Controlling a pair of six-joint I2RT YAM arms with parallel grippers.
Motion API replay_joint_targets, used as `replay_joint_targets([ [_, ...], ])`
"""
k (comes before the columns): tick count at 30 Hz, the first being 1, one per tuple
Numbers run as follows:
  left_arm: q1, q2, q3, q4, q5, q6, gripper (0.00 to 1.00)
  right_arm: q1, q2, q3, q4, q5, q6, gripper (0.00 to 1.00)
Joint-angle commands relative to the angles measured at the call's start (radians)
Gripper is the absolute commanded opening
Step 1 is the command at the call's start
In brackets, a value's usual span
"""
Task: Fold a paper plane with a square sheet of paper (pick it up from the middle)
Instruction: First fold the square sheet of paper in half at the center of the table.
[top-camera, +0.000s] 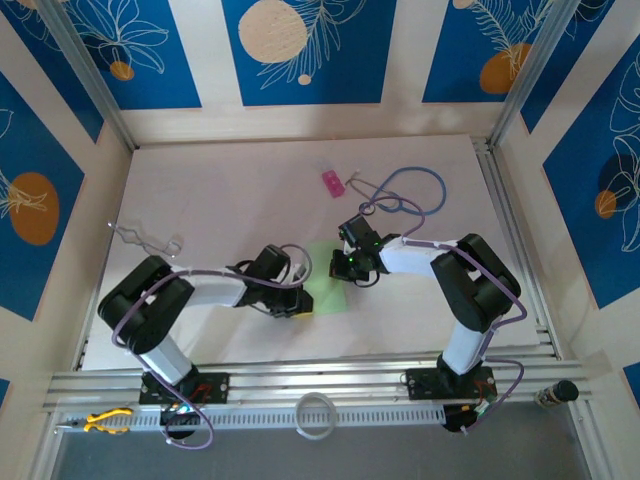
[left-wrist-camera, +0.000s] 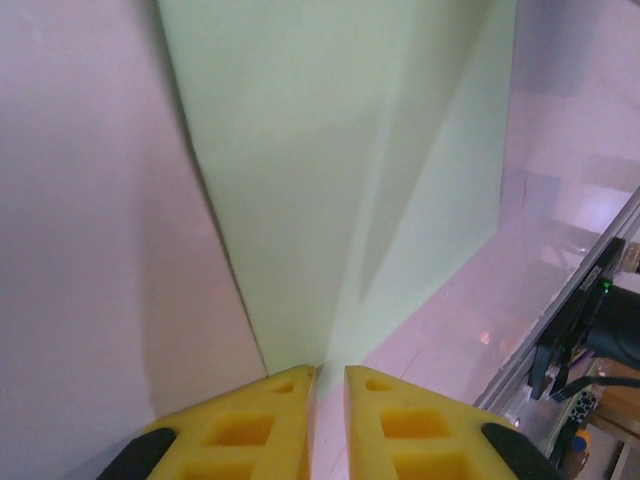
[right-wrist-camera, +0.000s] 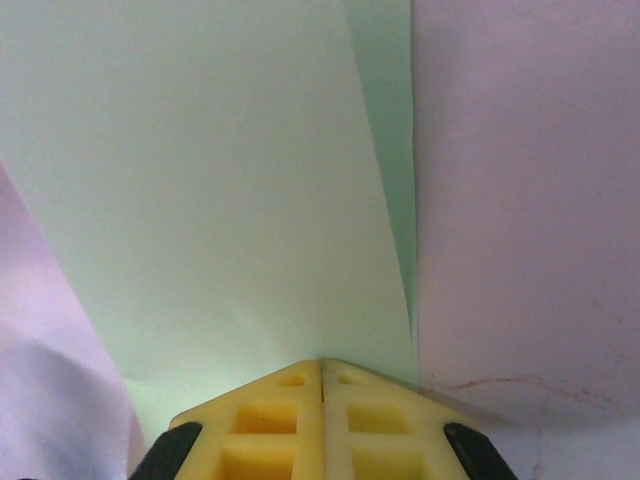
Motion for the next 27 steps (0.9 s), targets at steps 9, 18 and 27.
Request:
replay_joint_targets([
  [9,-0.002,-0.147,0.083,-0.233,-0.09,0.066,0.18,0.009,0.067,-0.038,-0.158,0.067,-0.002,0.0],
  [18,0.129,0.061,0.307,-0.191,-0.036,0.081,0.17,0.01,0.073,-0.029,-0.164,0.06,-0.011,0.0],
  [27,0.15,0.204,0.344,-0.119,-0.001,0.08,0.17,0.012,0.072,-0.02,-0.181,0.062,-0.012,0.0],
])
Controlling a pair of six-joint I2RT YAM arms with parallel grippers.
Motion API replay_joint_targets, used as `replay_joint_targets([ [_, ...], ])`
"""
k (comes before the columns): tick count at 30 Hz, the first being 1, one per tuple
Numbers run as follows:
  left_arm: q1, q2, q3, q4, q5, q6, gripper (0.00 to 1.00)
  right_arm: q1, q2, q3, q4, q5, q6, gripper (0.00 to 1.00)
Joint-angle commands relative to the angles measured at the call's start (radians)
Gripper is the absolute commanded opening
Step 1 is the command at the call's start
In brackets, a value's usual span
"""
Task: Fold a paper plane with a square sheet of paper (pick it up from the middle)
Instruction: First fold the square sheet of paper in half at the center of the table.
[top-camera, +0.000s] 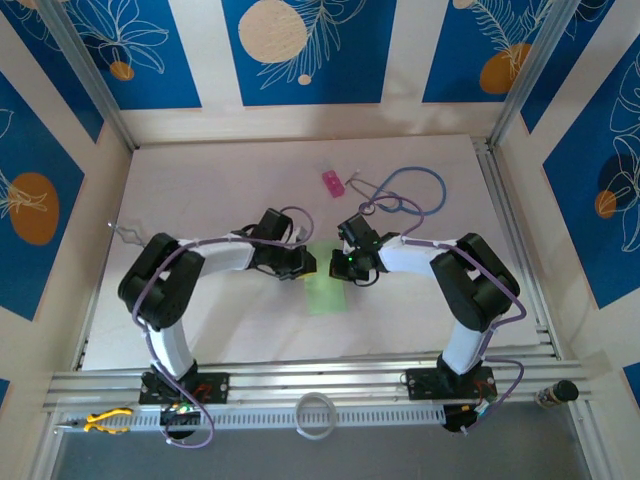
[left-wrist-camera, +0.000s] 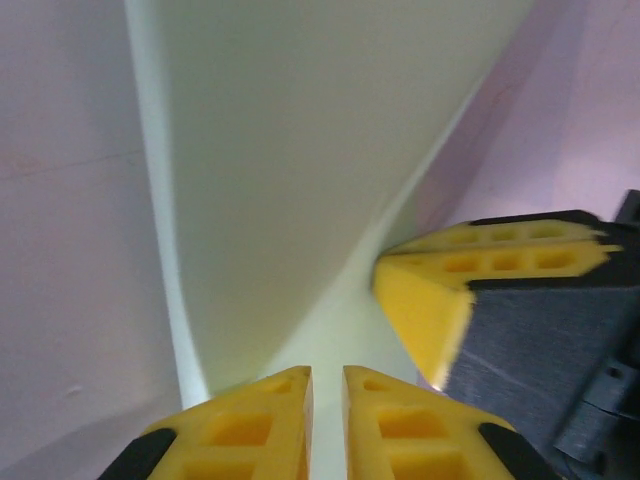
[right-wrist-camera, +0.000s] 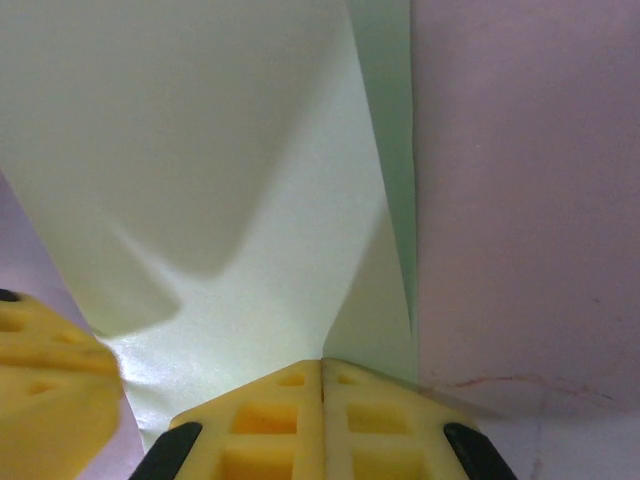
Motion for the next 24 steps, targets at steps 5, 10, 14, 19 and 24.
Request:
replay_joint_targets([
  [5,0.028,0.052,-0.03,0.006,-0.027,0.051,0.17,0.011,0.063,-0.038,-0.158,0.066,-0.015,0.0],
  [10,0.039,0.077,-0.076,0.036,-0.012,0.031,0.17,0.012,0.064,-0.038,-0.157,0.068,-0.015,0.0],
  [14,0.038,0.049,-0.042,0.007,0.004,0.026,0.17,0.012,0.064,-0.037,-0.16,0.072,-0.017,0.0],
  [19,0.041,0.012,0.064,-0.096,0.005,0.056,0.14,0.012,0.063,-0.04,-0.158,0.074,-0.013,0.0],
  [24,0.046,0.053,0.136,-0.149,0.005,0.079,0.06,0.012,0.063,-0.04,-0.161,0.077,-0.014,0.0],
])
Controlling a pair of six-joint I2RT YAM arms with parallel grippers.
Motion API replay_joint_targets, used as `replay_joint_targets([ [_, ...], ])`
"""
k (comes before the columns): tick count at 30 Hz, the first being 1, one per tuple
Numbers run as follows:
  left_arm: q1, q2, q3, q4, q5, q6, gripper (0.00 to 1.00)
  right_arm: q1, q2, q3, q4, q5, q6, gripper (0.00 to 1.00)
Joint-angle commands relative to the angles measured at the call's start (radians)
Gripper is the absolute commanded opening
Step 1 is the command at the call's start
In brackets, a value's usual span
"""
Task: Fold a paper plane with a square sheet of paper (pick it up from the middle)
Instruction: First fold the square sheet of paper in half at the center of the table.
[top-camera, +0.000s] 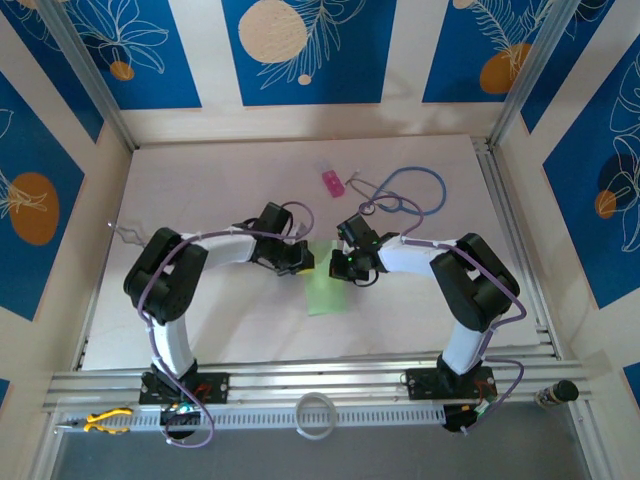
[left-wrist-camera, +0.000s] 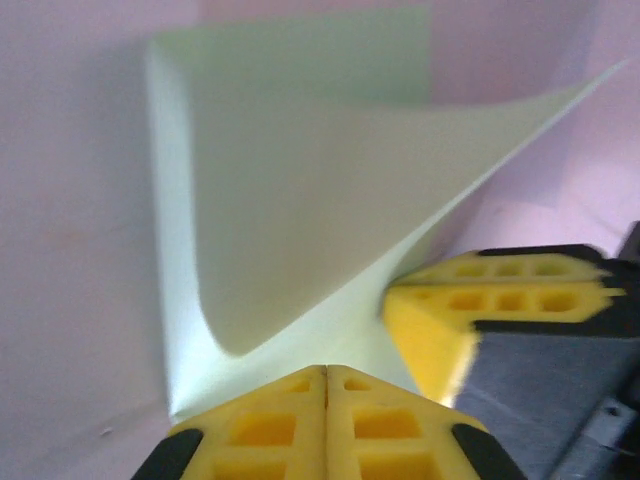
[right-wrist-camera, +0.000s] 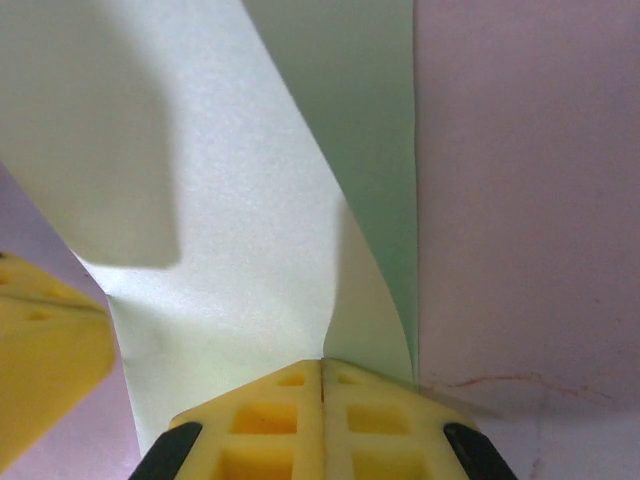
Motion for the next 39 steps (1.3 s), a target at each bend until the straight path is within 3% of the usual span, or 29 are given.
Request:
replay_joint_targets([
  [1,0.016,0.026,0.046,-0.063,-0.003,0.028,0.04,0.009,0.063,-0.041,-0.159,0.066,-0.01,0.0],
  [2,0.016,0.035,0.048,-0.056,0.004,0.027,0.0,0.009,0.063,-0.041,-0.16,0.067,-0.01,0.0],
  [17,0.03,0.1,-0.018,0.005,-0.025,0.01,0.0,0.012,0.072,-0.044,-0.156,0.069,-0.01,0.0],
  [27,0.052,0.055,0.056,0.001,0.021,0.014,0.0,0.011,0.072,-0.044,-0.158,0.072,-0.012,0.0],
  [39,0.07,0.14,0.076,-0.007,-0.007,0.039,0.0,0.013,0.078,-0.047,-0.159,0.072,-0.013,0.0],
])
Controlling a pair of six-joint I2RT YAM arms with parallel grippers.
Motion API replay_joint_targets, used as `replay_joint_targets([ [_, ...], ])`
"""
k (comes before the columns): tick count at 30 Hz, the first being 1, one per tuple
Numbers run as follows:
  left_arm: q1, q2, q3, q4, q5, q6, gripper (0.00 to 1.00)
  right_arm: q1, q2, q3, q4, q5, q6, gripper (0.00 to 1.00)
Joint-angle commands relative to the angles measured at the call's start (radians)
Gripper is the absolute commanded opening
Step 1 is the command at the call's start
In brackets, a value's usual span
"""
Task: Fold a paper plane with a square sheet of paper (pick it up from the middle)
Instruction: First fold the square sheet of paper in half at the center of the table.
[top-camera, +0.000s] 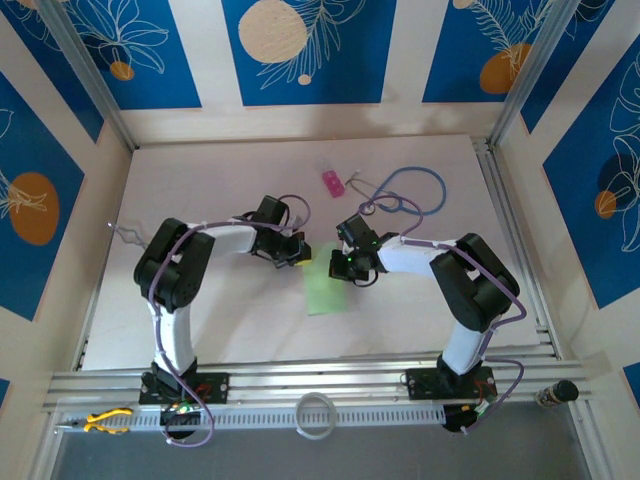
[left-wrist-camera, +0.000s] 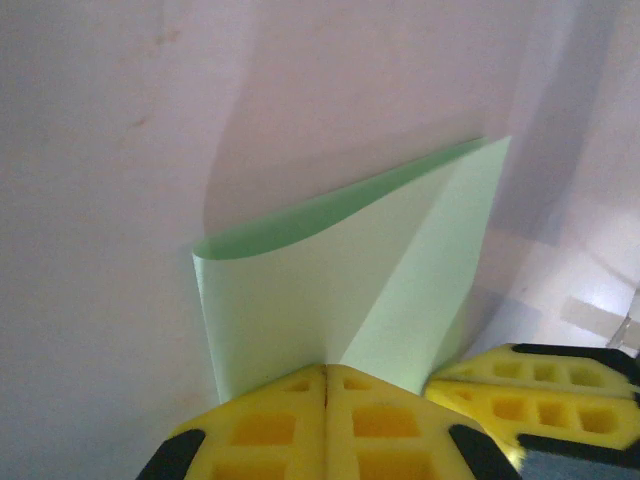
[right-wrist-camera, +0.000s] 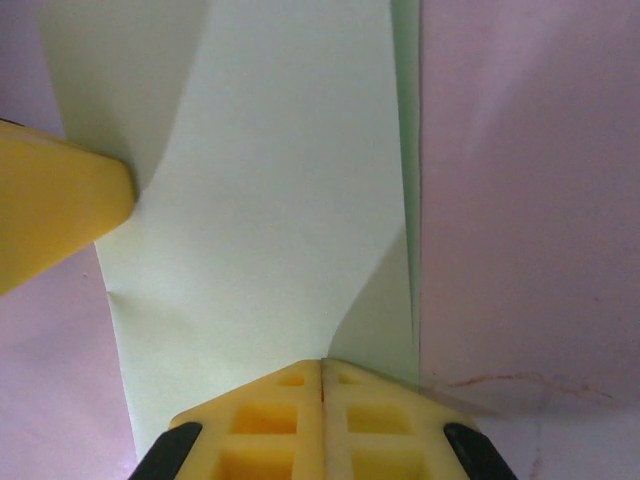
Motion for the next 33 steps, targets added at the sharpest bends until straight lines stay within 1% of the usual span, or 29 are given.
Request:
replay_joint_targets([
  [1,0.013,0.033,0.017,-0.033,-0.031,0.037,0.0,0.009,0.078,-0.05,-0.157,0.064,-0.013,0.0],
  [4,0.018,0.045,0.026,-0.078,-0.075,0.035,0.0,0.009,0.078,-0.052,-0.157,0.064,-0.013,0.0],
  [7,0.023,0.046,0.016,-0.07,-0.084,0.015,0.0,0.009,0.078,-0.051,-0.158,0.067,-0.015,0.0],
  [11,0.023,0.025,0.011,-0.022,-0.034,-0.01,0.01,0.009,0.077,-0.048,-0.16,0.067,-0.016,0.0],
  [15,0.023,-0.005,0.032,0.011,0.028,-0.006,0.03,0.01,0.078,-0.045,-0.163,0.067,-0.018,0.0],
  [20,0.023,0.013,0.059,0.0,0.046,0.023,0.04,0.009,0.077,-0.043,-0.166,0.067,-0.019,0.0],
  [26,0.023,0.063,0.069,0.017,0.035,0.029,0.04,0.009,0.078,-0.047,-0.166,0.069,-0.016,0.0],
  [33,0.039,0.093,0.066,-0.002,-0.039,0.015,0.04,0.009,0.082,-0.044,-0.174,0.071,-0.02,0.0],
])
